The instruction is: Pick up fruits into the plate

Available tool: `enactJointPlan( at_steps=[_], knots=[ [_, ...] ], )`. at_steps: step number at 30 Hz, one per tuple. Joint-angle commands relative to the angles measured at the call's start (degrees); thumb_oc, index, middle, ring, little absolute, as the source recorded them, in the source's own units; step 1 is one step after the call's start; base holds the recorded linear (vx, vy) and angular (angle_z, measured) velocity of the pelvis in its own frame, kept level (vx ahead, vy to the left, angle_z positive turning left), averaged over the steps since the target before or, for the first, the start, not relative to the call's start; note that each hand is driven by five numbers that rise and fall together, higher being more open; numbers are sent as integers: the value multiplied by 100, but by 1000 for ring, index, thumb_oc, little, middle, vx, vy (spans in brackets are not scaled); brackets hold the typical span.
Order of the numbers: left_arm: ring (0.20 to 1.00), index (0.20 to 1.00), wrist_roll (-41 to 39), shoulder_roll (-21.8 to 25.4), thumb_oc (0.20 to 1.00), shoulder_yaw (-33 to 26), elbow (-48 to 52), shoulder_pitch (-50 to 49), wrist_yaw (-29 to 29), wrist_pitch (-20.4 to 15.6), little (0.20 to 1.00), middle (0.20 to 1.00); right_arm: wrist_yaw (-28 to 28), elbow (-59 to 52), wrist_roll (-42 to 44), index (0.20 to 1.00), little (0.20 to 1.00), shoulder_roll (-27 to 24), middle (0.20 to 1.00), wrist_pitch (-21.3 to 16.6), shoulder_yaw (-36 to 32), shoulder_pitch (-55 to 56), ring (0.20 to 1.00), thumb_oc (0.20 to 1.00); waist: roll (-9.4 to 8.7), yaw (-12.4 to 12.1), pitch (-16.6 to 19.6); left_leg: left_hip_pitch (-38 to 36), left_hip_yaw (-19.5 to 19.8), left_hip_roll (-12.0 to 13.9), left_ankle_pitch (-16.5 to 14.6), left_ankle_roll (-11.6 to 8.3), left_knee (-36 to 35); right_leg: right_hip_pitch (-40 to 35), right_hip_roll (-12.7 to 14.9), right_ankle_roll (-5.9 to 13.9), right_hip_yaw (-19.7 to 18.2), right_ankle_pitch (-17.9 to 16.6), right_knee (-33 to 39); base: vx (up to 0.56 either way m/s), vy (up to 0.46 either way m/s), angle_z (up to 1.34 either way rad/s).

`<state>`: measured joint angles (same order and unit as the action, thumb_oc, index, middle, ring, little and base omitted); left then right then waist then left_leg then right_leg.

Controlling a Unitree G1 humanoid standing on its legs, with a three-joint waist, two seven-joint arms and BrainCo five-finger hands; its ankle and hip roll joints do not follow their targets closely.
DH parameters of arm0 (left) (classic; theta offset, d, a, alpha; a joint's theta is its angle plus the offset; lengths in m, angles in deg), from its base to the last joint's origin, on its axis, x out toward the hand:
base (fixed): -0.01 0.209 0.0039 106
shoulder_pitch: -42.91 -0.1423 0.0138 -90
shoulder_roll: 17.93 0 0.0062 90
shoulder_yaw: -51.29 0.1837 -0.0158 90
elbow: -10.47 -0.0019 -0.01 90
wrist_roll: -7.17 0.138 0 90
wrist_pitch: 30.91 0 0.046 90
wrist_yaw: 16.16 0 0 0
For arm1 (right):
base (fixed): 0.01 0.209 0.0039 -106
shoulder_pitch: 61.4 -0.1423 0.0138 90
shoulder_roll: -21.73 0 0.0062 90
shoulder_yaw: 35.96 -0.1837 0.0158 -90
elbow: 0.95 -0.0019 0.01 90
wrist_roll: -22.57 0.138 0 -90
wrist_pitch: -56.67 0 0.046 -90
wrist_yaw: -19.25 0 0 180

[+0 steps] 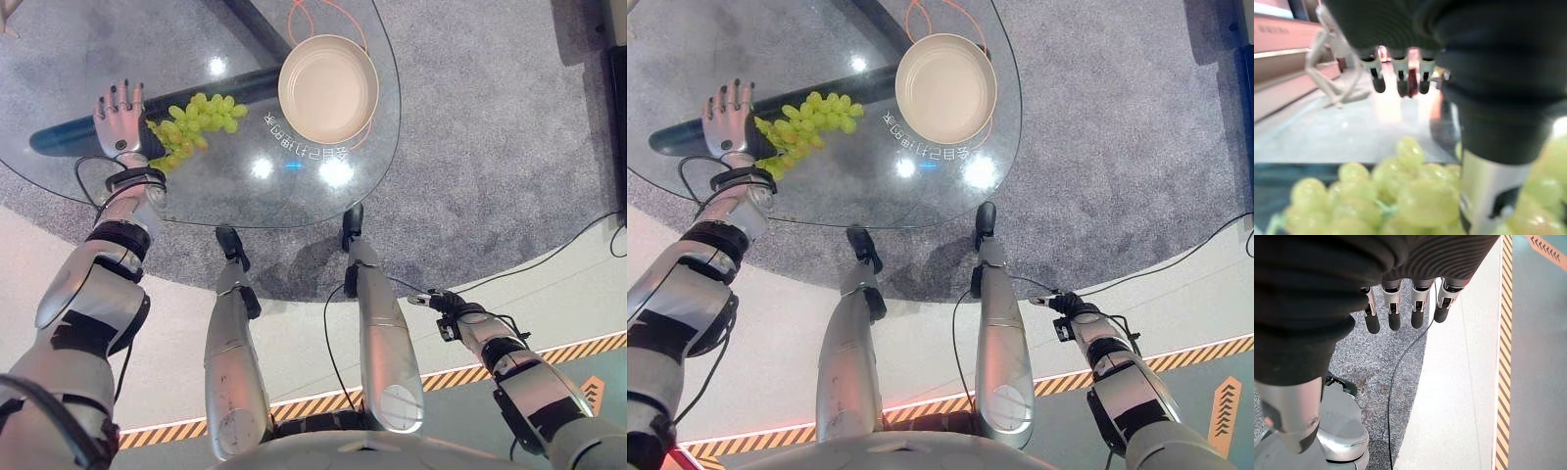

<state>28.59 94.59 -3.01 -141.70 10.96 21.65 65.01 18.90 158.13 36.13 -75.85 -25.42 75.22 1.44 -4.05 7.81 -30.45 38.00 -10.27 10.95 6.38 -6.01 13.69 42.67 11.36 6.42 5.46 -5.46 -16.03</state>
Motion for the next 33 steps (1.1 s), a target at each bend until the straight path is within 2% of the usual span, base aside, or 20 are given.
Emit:
enactJointPlan(
  at_steps=[1, 5, 11, 13, 18, 22, 25, 33],
  knots=[
    [1000, 1000, 84, 92, 1000, -215, 200, -198, -278, -52, 1000, 1000, 154, -163, 75, 1000, 1000, -214, 1000, 115, 19, 653, 1000, 1000, 100, -24, 65, 323, 17, -519, -650, 94, 652, -62, -462, -248, 165, 350, -219, 16, 30, 0],
    [1000, 1000, 81, 78, 1000, -30, 598, -529, -725, 30, 1000, 1000, 181, -214, 45, 1000, 1000, -269, 1000, 174, -79, 675, 1000, 1000, 181, -62, 65, 289, 10, -559, -648, 101, 609, -100, -429, -229, 165, 326, -155, 0, 0, 0],
    [1000, 1000, 67, 44, 1000, 76, 891, -779, -1150, 495, 1000, 1000, 242, -256, 11, 1000, 1000, -330, 1000, 185, -213, 761, 1000, 1000, 263, -78, 65, 273, -20, -562, -667, 119, 634, -120, -384, -204, 209, 320, -153, 3, 2, 2],
    [1000, 1000, 86, 21, 1000, 102, 913, -852, -1183, 759, 1000, 1000, 260, -284, -9, 1000, 1000, -368, 1000, 204, -257, 745, 1000, 1000, 300, -75, 65, 309, -16, -569, -669, 120, 673, -98, -366, -200, 216, 320, -174, 25, 20, 7],
    [1000, 1000, 91, -4, 1000, 66, 755, -801, -950, 1029, 1000, 1000, 288, -318, 45, 1000, 1000, -362, 1000, 185, -243, 678, 1000, 1000, 293, -56, 65, 371, -20, -566, -677, 121, 732, -40, -381, -209, 191, 327, -208, 5, 4, 1],
    [1000, 1000, 155, -16, 1000, -53, 327, -670, -489, 1142, 1000, 1000, 264, -335, 122, 1000, 1000, -325, 1000, 142, -185, 663, 1000, 1000, 192, -12, 65, 461, -26, -517, -685, 116, 817, 59, -419, -232, 154, 336, -277, 10, -27, -2],
    [1000, 1000, 245, 41, 1000, -126, -249, -407, -261, 1085, 1000, 1000, 215, -274, 202, 1000, 1000, -295, 1000, 37, -124, 638, 1000, 1000, 67, 53, 65, 553, -16, -440, -690, 103, 919, 140, -469, -256, 108, 330, -325, 7, -45, 0],
    [1000, 1000, 525, 137, 1000, -101, -1268, 348, -102, 1082, 1000, 1000, 162, -206, 407, 1000, 1000, -216, 1000, -238, 57, 579, 1000, 1000, -204, 200, 65, 912, 83, -277, -748, 87, 1224, 442, -591, -291, 9, 304, -490, 1, -52, -3]
  ],
)
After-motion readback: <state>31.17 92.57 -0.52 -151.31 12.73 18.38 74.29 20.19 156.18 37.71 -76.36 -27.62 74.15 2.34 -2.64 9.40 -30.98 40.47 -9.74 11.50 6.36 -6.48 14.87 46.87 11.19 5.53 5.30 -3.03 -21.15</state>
